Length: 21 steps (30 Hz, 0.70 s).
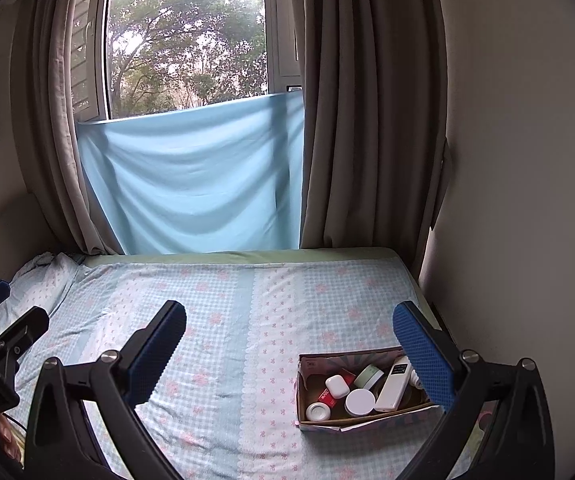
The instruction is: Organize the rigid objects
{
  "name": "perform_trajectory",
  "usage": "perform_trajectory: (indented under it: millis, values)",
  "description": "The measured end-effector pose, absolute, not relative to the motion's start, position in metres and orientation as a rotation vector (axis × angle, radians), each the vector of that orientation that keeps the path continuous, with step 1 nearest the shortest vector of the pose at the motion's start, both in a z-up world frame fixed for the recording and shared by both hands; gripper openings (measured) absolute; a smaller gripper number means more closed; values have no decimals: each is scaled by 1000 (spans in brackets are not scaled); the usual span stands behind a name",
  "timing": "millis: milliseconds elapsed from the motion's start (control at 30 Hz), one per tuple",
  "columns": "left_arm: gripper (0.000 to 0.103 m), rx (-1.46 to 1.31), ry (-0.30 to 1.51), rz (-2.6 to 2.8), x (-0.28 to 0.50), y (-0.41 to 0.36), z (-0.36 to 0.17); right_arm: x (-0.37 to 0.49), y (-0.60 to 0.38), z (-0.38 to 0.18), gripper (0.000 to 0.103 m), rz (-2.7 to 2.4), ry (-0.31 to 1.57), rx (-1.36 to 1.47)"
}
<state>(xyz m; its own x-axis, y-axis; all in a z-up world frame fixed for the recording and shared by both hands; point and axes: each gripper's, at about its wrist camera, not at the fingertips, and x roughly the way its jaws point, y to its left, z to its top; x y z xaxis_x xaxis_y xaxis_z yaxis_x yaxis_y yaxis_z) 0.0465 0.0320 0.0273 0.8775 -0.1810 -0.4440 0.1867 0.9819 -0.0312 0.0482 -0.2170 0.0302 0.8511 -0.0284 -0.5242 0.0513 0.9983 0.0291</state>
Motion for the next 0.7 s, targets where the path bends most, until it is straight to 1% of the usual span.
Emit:
perform_trajectory:
  millis: [200, 467, 700]
  values:
    - [103, 17, 449, -173, 47, 33, 29, 49, -219, 31, 103, -47, 547, 44]
    - [103, 86, 384, -131, 40, 24, 34, 49, -219, 32, 103, -51, 543, 43]
    - [103, 63, 403, -139, 44, 23, 29, 49, -219, 31, 103, -54, 544, 42]
